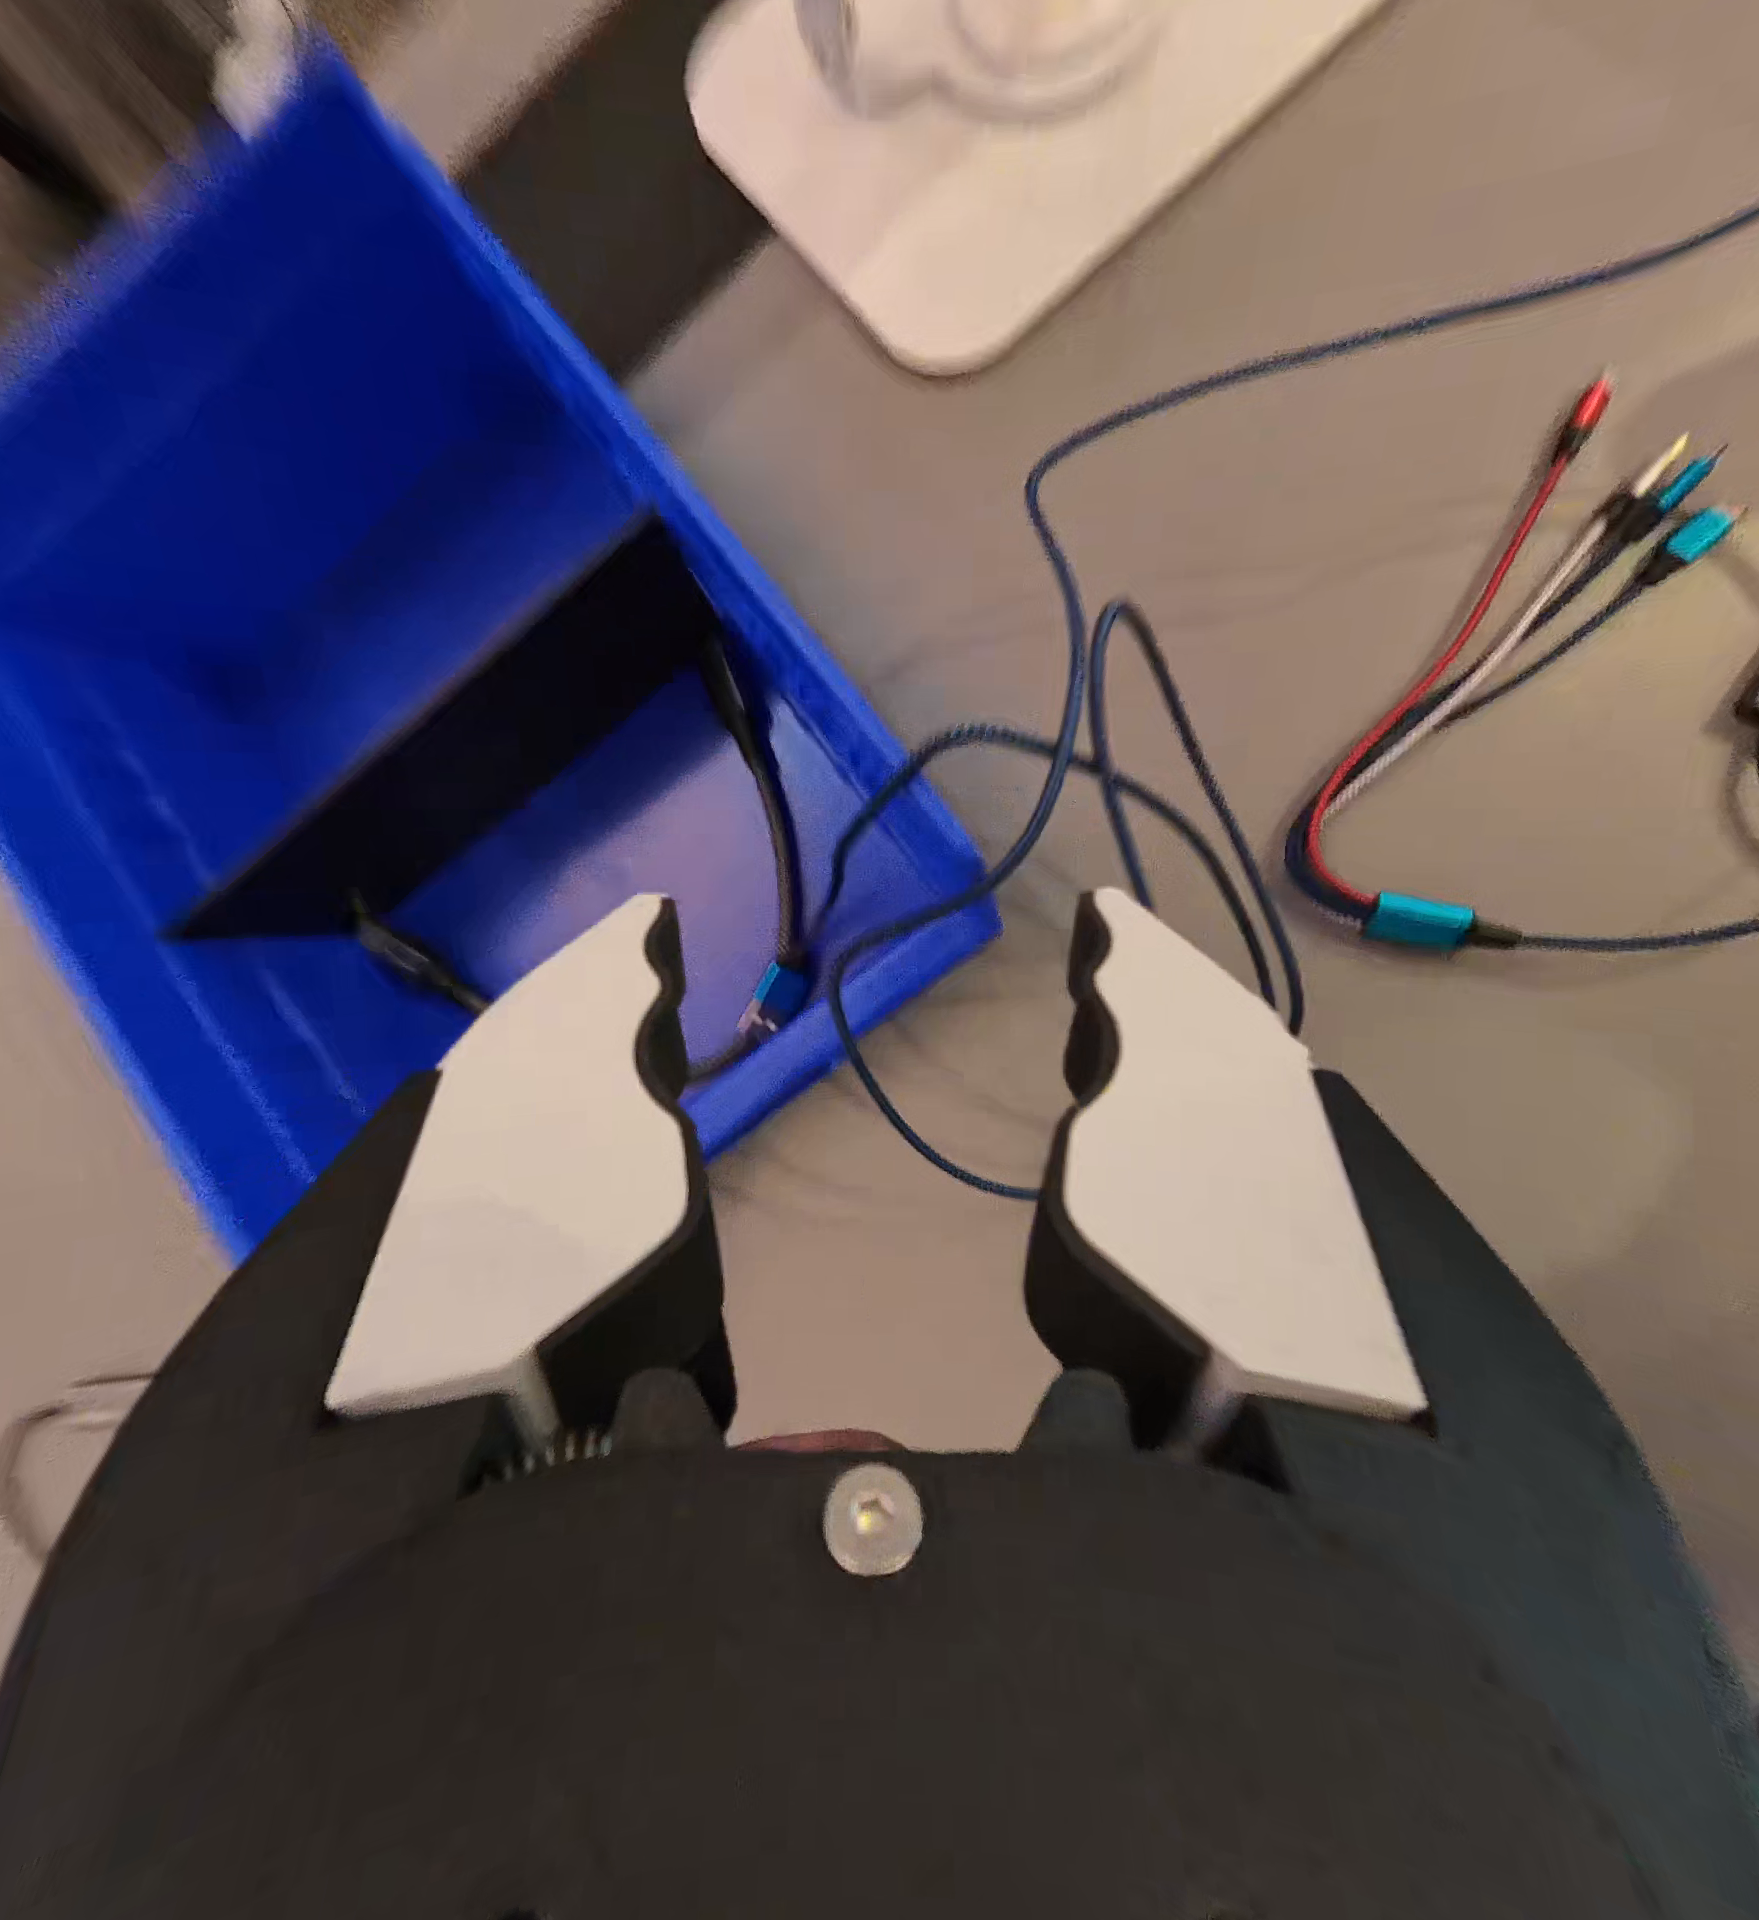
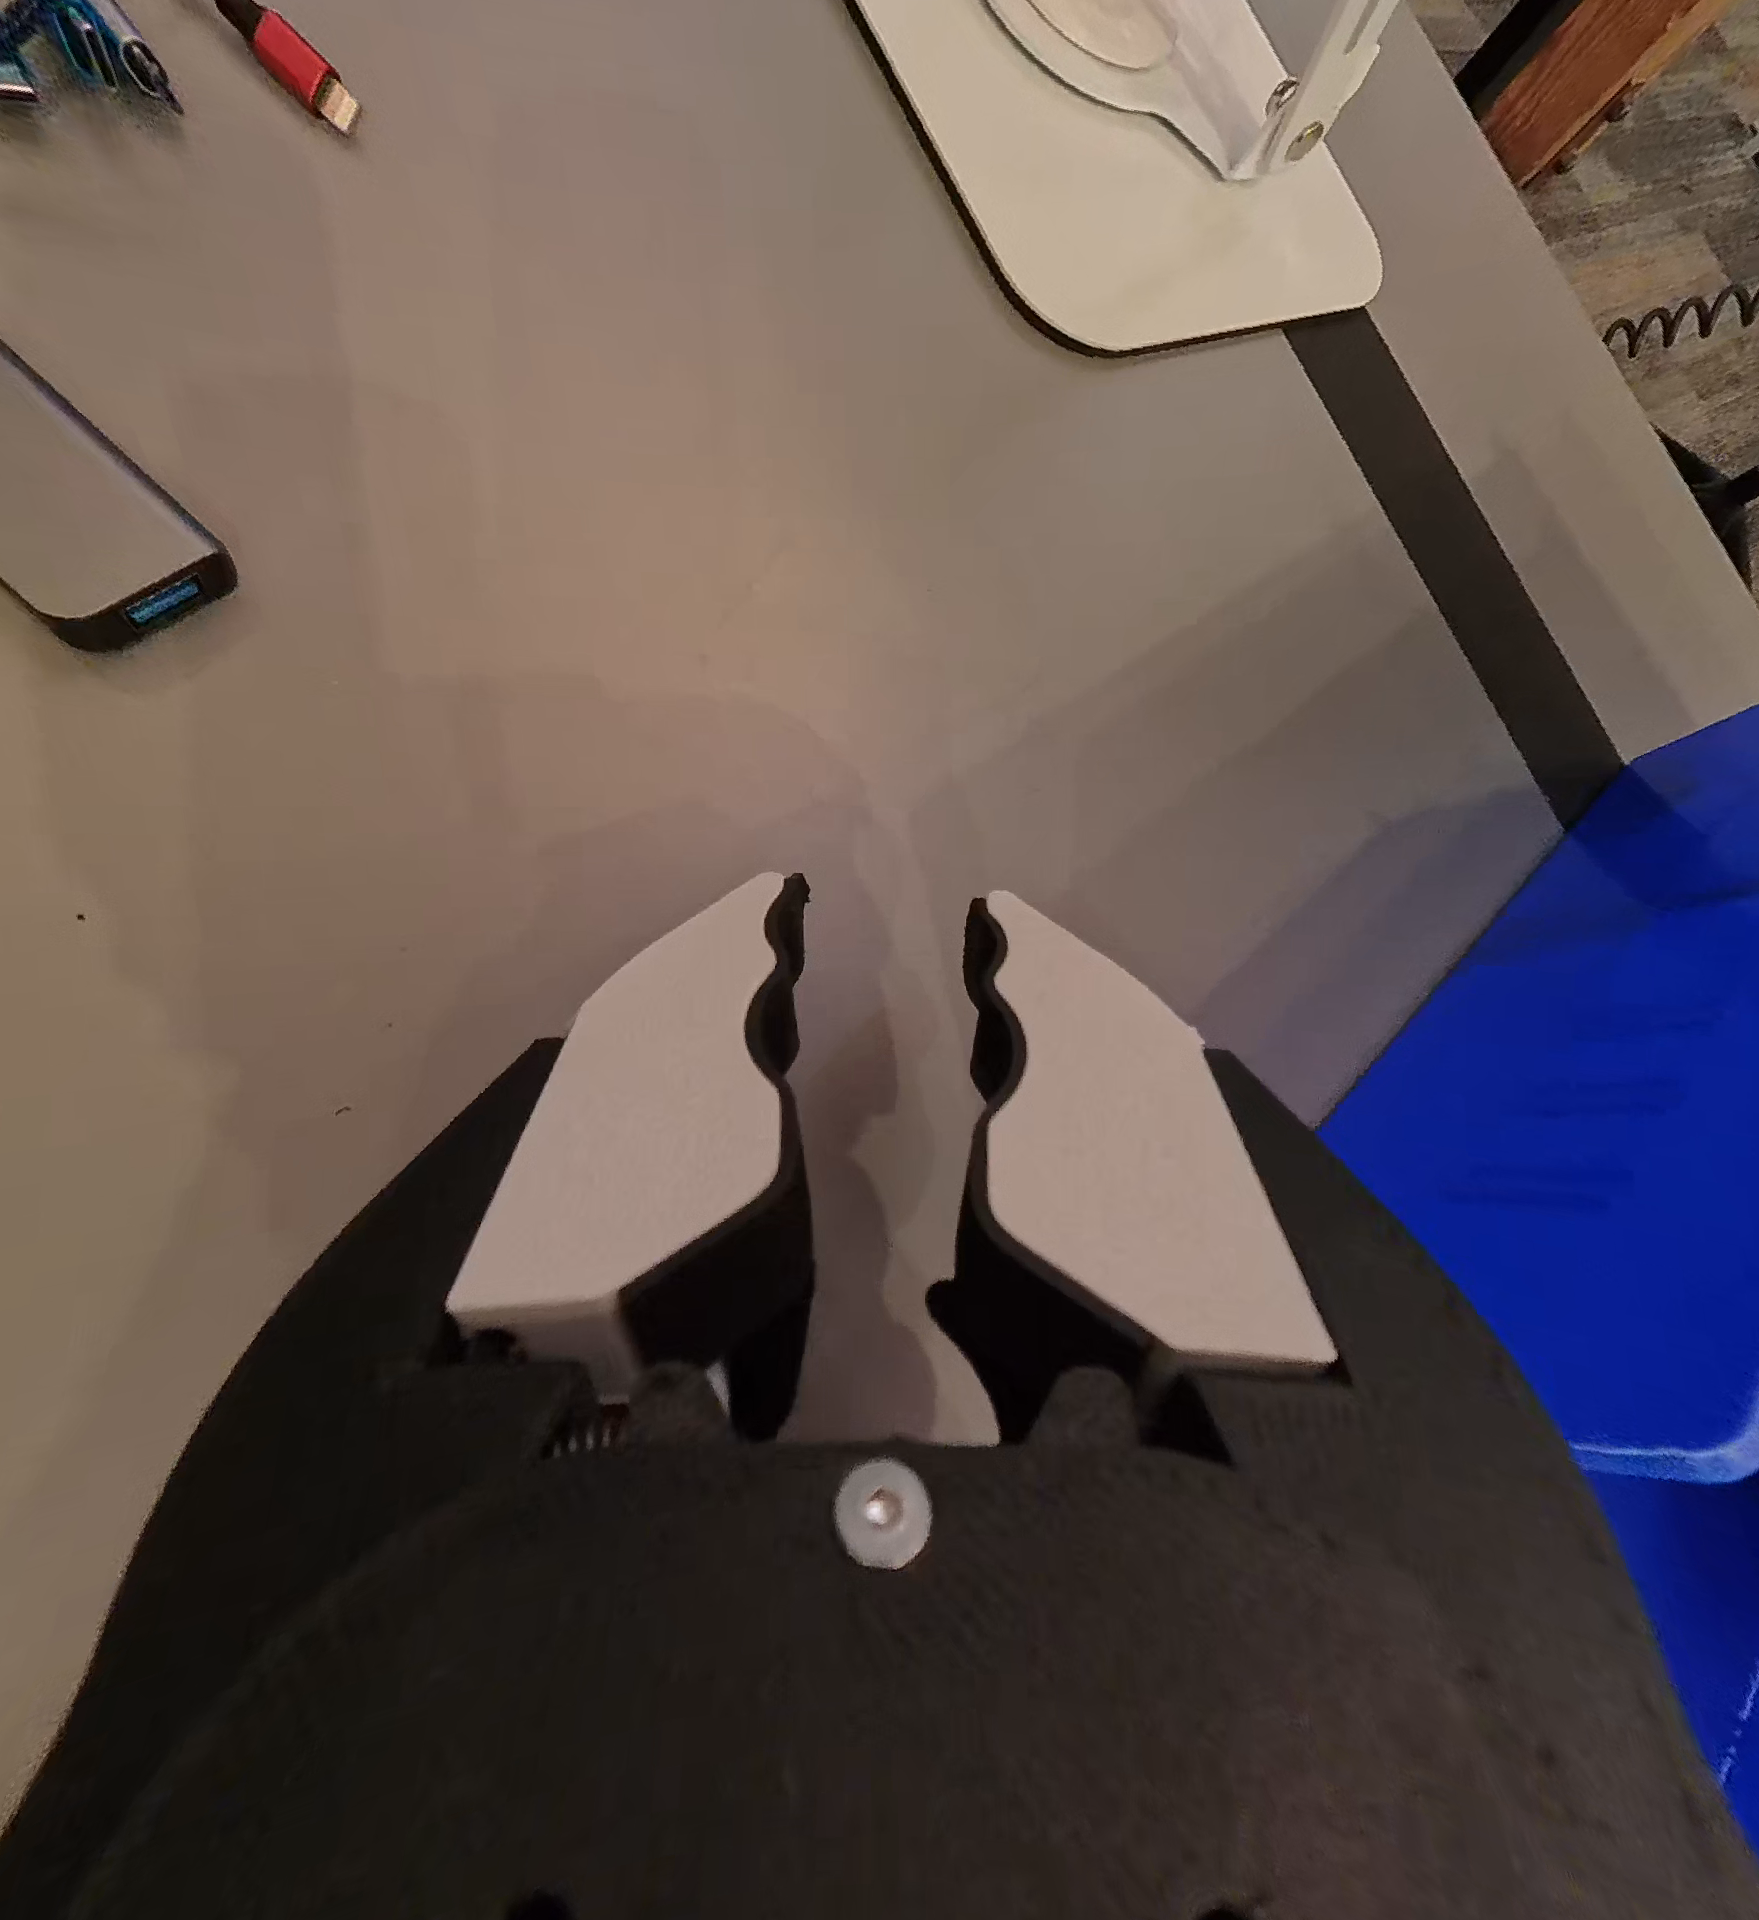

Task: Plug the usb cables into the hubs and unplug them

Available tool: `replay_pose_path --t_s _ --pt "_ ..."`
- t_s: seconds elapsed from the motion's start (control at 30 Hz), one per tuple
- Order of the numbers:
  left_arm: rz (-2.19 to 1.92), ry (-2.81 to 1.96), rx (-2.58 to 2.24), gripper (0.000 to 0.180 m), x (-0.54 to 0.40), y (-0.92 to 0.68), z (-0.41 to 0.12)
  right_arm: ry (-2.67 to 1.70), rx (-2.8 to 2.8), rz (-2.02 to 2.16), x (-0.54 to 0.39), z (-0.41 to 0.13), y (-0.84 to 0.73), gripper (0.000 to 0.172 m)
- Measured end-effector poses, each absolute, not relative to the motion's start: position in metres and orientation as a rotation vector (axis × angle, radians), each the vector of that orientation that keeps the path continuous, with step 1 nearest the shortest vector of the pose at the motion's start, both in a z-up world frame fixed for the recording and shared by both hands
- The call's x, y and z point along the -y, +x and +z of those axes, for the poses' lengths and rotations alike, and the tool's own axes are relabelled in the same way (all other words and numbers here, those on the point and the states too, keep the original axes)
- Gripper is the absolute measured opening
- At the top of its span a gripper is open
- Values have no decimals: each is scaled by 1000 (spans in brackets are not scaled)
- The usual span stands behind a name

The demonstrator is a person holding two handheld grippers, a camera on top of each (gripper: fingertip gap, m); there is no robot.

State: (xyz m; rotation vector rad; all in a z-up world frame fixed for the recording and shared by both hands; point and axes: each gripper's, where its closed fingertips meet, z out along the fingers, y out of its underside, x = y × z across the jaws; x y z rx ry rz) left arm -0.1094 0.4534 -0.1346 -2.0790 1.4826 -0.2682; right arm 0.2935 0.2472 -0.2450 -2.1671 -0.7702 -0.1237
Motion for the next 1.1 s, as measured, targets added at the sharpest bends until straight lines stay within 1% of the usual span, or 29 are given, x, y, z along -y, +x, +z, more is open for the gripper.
replay_pose_path --t_s 0.03,0.1,0.17,0.27,0.3,0.4,0.47,0.7,0.77,0.87,1.0,1.1 --pt "-316 -2148 -1504 75 -455 -114 -151 -2169 769 -122 -247 -245 294 29" --pt "-396 -2199 -1551 75 -455 -113 -180 -2171 766 -122 -247 -245 295 29" --pt "-355 -2193 -1640 76 -456 -112 -208 -2173 761 -119 -247 -245 296 29" --pt "-397 -2147 -1679 70 -457 -99 -223 -2180 760 -113 -246 -247 297 29" --pt "-386 -2138 -1668 68 -462 -96 -223 -2182 762 -112 -246 -247 297 29" --pt "-496 -2088 -1700 49 -460 -86 -217 -2185 768 -109 -246 -249 296 29" --pt "-572 -2077 -1754 31 -451 -84 -216 -2184 772 -110 -246 -249 295 29" --pt "-382 -2041 -1716 24 -455 -95 -201 -2185 776 -119 -245 -248 296 29" --pt "-332 -2000 -1720 18 -454 -97 -193 -2183 777 -117 -245 -248 296 29" --pt "-229 -2011 -1734 17 -455 -107 -193 -2183 781 -119 -245 -248 295 29" --pt "-291 -2028 -1703 16 -451 -111 -187 -2177 775 -126 -245 -245 297 29" --pt "-263 -2019 -1698 11 -451 -113 -184 -2172 771 -127 -245 -243 297 29"
